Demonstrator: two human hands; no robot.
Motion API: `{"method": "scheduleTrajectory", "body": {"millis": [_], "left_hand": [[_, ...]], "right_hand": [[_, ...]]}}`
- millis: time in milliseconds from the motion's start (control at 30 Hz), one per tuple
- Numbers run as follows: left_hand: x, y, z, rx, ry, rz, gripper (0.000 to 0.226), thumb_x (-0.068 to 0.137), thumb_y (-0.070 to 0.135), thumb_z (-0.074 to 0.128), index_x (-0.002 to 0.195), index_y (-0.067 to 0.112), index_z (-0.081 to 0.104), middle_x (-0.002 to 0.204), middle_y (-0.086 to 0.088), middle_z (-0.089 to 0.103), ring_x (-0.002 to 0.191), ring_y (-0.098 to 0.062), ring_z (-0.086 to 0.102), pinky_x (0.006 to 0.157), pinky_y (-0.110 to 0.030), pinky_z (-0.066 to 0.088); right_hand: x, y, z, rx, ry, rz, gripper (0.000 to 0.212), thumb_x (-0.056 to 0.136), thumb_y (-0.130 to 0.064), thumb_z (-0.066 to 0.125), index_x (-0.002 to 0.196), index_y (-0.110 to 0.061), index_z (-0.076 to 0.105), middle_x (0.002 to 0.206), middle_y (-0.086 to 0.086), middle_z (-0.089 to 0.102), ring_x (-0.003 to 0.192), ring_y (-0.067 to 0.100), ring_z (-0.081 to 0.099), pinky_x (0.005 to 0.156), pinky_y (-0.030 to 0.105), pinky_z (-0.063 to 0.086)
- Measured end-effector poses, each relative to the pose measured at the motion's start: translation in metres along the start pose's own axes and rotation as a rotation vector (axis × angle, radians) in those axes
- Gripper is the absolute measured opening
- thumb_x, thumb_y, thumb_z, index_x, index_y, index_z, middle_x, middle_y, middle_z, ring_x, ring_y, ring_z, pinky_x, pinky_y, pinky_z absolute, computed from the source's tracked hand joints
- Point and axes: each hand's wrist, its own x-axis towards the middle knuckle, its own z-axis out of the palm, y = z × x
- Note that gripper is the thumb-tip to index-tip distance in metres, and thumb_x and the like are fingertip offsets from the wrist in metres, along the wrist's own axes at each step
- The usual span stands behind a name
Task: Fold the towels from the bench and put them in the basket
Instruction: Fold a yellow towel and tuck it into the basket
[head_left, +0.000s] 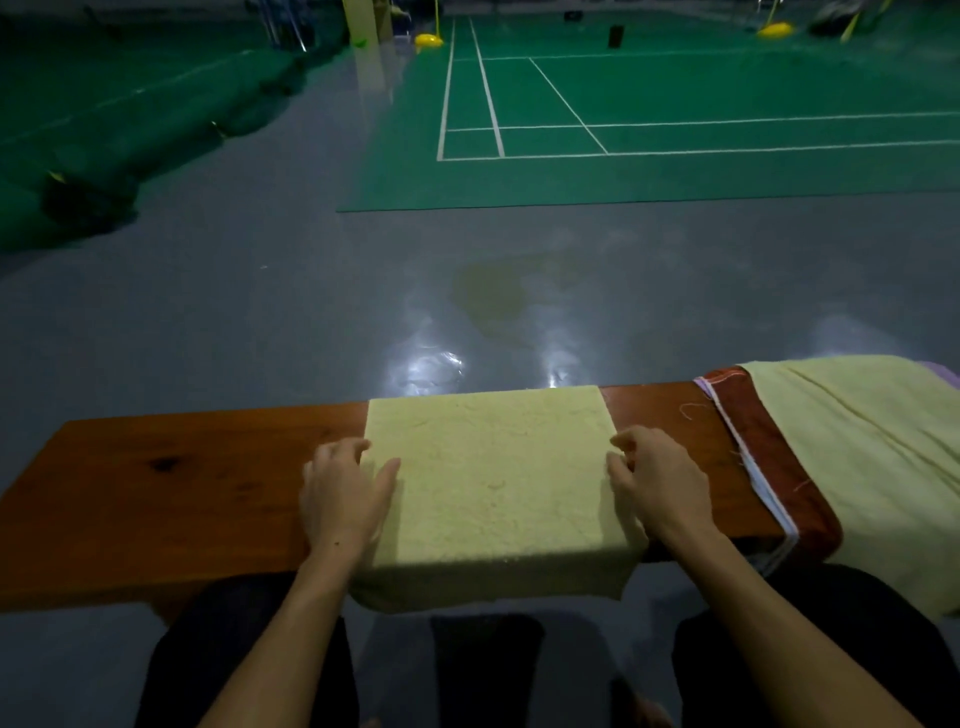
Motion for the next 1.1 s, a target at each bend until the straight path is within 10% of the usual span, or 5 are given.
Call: {"method": "scheduleTrajectory", "body": {"millis": [233,433,667,900,1100], "left_hand": [[0.011,0.004,0.000,-0.072,-0.070,-0.142,0.044,0.075,0.070,0.078,0.096,0.036,0.059,0.093,0.018,0.063,0.087,-0.011,0.064,0.083,-0.044,0.057],[0.019,0.016,-0.004,-0.279,-0.143,-0.170,0.013,0.094,0.029,0.072,0.094,0.024,0.060,0.095,0.005,0.065,0.088,-0.019,0.065,0.077,-0.041,0.058],[0.023,0.022,-0.012,-0.693,-0.114,-0.391,0.040,0.092,0.007,0.076,0.122,0.021,0.053,0.106,0.002,0.060,0.092,-0.012,0.061,0.069,-0.030,0.052],[0.018,0.034,-0.023,-0.955,-0.331,-0.342,0.048,0.090,-0.012,0.050,0.112,0.019,0.079,0.106,-0.004,0.072,0.084,-0.018,0.062,0.070,-0.031,0.051],[0.008,0.022,-0.048,-0.971,-0.181,-0.142,0.051,0.090,-0.014,0.054,0.106,0.025,0.083,0.107,-0.008,0.070,0.078,-0.026,0.053,0.064,-0.029,0.051]], "right_hand": [[0.009,-0.008,-0.005,-0.139,-0.172,0.257,0.047,0.089,-0.077,0.059,0.091,-0.030,0.056,0.083,-0.010,0.062,0.073,0.009,0.061,0.069,0.033,0.046],[0.022,-0.021,-0.006,0.129,-0.218,0.191,0.026,0.100,-0.048,0.065,0.086,-0.025,0.063,0.084,-0.006,0.067,0.075,0.012,0.065,0.068,0.031,0.052],[0.027,-0.035,-0.017,0.665,-0.168,0.321,0.006,0.097,-0.014,0.070,0.096,-0.008,0.069,0.097,0.007,0.067,0.090,0.020,0.064,0.069,0.025,0.048],[0.028,-0.027,-0.029,0.919,-0.370,0.350,0.019,0.102,-0.019,0.066,0.111,-0.028,0.079,0.125,-0.005,0.064,0.114,0.020,0.059,0.086,0.037,0.054],[0.007,-0.023,-0.054,1.164,-0.394,0.297,0.034,0.099,0.006,0.060,0.112,-0.017,0.082,0.124,0.020,0.072,0.106,0.037,0.066,0.098,0.050,0.055]]}}
